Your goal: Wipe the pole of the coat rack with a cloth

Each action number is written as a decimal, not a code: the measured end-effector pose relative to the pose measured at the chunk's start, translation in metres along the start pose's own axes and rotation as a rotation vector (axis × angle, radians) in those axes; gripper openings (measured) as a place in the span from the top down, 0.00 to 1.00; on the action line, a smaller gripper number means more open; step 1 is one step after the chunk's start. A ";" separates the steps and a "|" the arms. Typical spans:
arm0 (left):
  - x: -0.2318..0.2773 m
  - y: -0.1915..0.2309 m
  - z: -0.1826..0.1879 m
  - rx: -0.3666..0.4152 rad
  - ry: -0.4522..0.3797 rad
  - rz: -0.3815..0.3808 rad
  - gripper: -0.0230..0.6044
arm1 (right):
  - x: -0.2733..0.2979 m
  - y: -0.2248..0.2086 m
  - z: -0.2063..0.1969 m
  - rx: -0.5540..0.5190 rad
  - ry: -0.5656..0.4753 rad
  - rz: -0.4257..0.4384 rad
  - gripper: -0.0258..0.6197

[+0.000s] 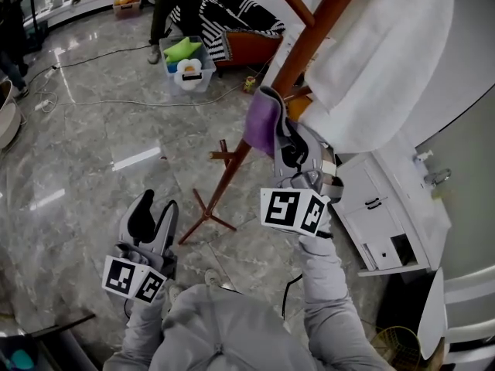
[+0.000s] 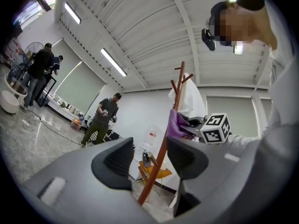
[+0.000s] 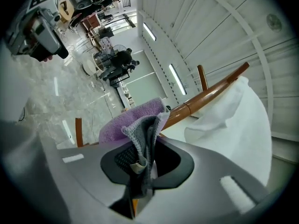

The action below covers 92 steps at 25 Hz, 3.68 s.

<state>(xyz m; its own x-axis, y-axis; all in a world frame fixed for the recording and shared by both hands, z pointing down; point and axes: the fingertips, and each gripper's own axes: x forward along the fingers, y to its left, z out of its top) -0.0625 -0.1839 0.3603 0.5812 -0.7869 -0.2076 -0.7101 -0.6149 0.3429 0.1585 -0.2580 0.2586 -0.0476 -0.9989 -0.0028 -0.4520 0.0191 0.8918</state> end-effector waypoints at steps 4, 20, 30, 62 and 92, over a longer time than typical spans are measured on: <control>0.000 -0.002 -0.006 -0.006 0.003 -0.007 0.58 | -0.010 -0.002 -0.003 -0.010 0.007 0.020 0.88; -0.006 -0.002 -0.008 -0.029 -0.007 0.001 0.58 | -0.047 0.003 0.069 -0.423 -0.330 0.289 0.88; -0.009 0.005 -0.012 -0.042 -0.009 0.008 0.58 | -0.011 0.037 0.019 -0.551 -0.162 0.560 0.88; 0.020 -0.023 -0.029 -0.005 0.077 -0.066 0.58 | -0.028 0.039 -0.103 -0.208 -0.018 0.535 0.88; 0.013 -0.016 -0.024 0.005 0.100 -0.107 0.58 | -0.085 0.092 -0.011 0.262 -0.087 0.200 0.88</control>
<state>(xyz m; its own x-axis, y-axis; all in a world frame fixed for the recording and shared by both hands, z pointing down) -0.0337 -0.1832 0.3737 0.6906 -0.7075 -0.1502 -0.6434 -0.6958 0.3193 0.1304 -0.1714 0.3459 -0.2289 -0.9670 0.1114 -0.6391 0.2357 0.7321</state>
